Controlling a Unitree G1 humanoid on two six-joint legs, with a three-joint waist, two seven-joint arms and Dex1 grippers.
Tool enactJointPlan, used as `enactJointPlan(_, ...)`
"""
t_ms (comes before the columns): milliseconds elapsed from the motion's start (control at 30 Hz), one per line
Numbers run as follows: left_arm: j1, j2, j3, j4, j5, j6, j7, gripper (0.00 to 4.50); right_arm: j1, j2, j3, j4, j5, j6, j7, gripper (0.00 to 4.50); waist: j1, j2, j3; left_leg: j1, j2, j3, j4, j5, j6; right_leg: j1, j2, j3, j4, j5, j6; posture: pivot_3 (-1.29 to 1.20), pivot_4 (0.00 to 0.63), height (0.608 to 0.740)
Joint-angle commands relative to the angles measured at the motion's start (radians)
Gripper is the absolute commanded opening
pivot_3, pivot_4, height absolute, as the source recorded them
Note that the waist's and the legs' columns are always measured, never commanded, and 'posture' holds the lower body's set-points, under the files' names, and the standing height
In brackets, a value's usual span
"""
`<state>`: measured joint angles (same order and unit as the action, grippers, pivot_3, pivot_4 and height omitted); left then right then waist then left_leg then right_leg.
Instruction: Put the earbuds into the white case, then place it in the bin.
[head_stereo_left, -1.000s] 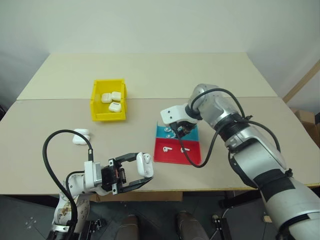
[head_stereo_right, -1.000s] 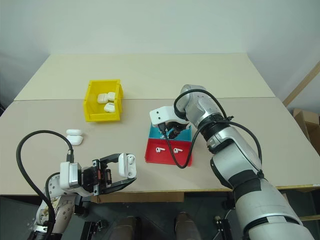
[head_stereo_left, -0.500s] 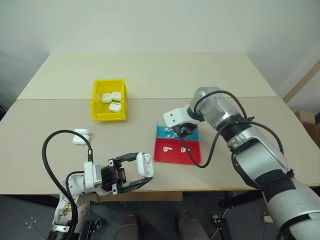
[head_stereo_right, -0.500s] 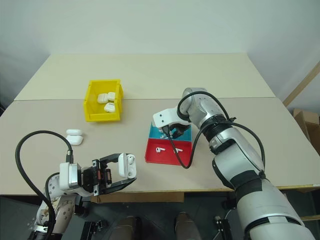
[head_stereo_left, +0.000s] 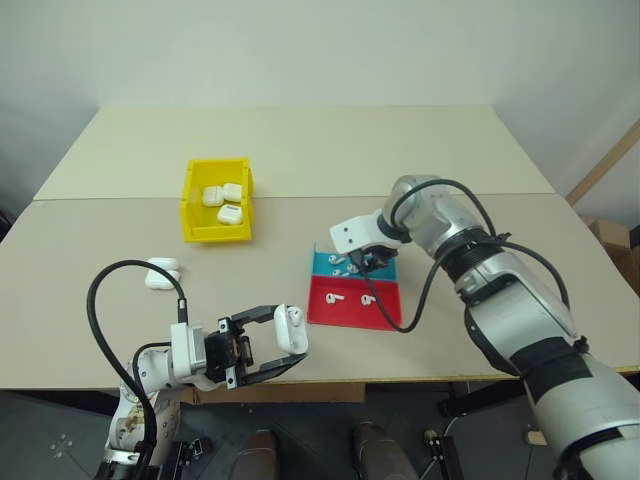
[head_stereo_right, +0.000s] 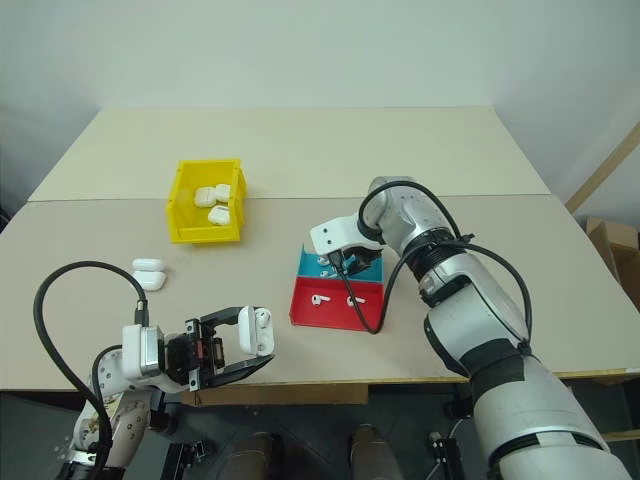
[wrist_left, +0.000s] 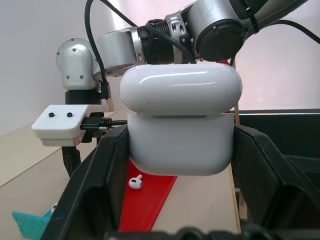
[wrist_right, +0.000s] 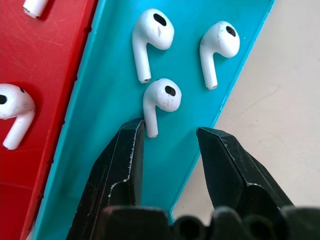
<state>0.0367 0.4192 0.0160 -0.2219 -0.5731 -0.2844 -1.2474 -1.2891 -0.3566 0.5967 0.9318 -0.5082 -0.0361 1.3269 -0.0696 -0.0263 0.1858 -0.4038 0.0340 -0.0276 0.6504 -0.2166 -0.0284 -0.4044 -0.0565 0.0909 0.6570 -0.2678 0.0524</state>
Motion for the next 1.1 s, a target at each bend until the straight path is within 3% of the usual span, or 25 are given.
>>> enactJointPlan(33,0.002,-0.001,-0.005,-0.02,-0.003,-0.019,0.005,2.77,-0.032,0.001,-0.006,0.005,-0.009,-0.001,-0.012,2.07,0.0,0.0,0.0,0.0,0.0,0.0,0.0,0.0,0.0,0.0,0.0,0.0,0.0,0.0,0.0,0.0,0.15,0.74)
enactJointPlan(300,0.0,-0.001,-0.006,-0.017,-0.001,-0.024,0.005,2.77,-0.028,-0.011,-0.026,-0.055,0.029,-0.012,0.093,2.07,-0.001,0.0,0.0,0.0,0.0,0.0,0.0,0.0,0.0,0.0,0.0,0.0,0.0,0.0,0.0,0.0,0.15,0.74)
enactJointPlan(1100,0.011,0.001,-0.007,-0.024,0.004,-0.036,0.016,2.77,-0.052,0.039,-0.003,0.037,0.006,-0.104,0.04,2.07,0.0,0.0,0.0,0.0,0.0,0.0,0.0,0.0,0.0,0.0,0.0,0.0,0.0,0.0,0.0,0.0,0.15,0.74)
